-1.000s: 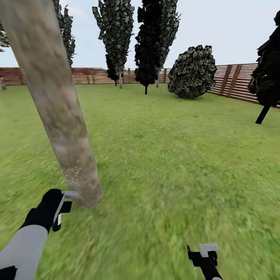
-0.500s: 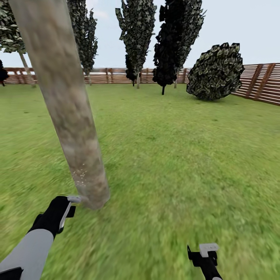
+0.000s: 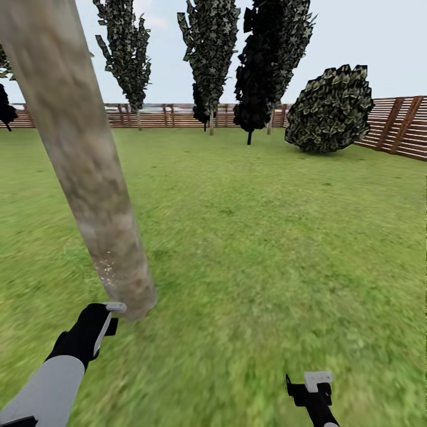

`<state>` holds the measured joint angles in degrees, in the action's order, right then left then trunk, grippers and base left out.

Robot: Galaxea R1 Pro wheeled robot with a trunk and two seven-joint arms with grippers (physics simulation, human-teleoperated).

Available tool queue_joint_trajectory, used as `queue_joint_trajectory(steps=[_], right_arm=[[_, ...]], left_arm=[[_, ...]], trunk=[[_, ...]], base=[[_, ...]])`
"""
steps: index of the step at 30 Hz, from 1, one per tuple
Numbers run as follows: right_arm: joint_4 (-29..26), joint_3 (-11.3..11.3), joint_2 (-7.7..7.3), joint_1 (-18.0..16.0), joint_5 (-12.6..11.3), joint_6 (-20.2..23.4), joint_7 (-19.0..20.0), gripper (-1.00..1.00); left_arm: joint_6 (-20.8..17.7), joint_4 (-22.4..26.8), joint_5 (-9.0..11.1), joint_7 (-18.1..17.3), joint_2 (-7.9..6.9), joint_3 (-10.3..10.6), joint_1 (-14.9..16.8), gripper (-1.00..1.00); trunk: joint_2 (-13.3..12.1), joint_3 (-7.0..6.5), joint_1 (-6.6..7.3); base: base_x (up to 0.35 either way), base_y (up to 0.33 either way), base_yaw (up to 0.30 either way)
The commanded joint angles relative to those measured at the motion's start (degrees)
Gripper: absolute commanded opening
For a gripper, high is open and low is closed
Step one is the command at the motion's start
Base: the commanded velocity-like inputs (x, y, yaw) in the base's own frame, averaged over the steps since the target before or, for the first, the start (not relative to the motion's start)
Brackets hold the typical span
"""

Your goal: In the garden, pick up the pesticide atomizer on the floor and spray pesticide onto both trees until each tree trunk is fully covered.

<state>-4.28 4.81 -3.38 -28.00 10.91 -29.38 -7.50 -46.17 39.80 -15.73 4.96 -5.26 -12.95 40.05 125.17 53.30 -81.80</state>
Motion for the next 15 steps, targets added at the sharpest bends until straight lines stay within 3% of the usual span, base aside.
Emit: queue_joint_trajectory(steps=[1, 9, 15], right_arm=[[0.1, 0.5, 0.02, 0.0, 0.6, -0.2, -0.1, 1.00], [0.1, 0.5, 0.04, 0.0, 0.6, -0.2, -0.2, 1.00], [0.1, 0.5, 0.04, 0.0, 0.6, -0.2, -0.2, 1.00]], left_arm=[[-0.2, 0.0, 0.1, 0.1, 0.04, -0.1, 0.0, -1.00], [-0.2, 0.0, 0.1, 0.1, 0.09, -0.1, 0.0, -1.00], [0.1, 0.0, 0.1, 0.1, 0.58, -0.1, 0.0, -1.00]], trunk=[[0.0, 0.05, 0.01], [0.0, 0.05, 0.01], [0.0, 0.05, 0.01]], base=[[0.000, -0.275, 0.000], [0.000, -0.275, 0.012], [0.000, -0.275, 0.229]])
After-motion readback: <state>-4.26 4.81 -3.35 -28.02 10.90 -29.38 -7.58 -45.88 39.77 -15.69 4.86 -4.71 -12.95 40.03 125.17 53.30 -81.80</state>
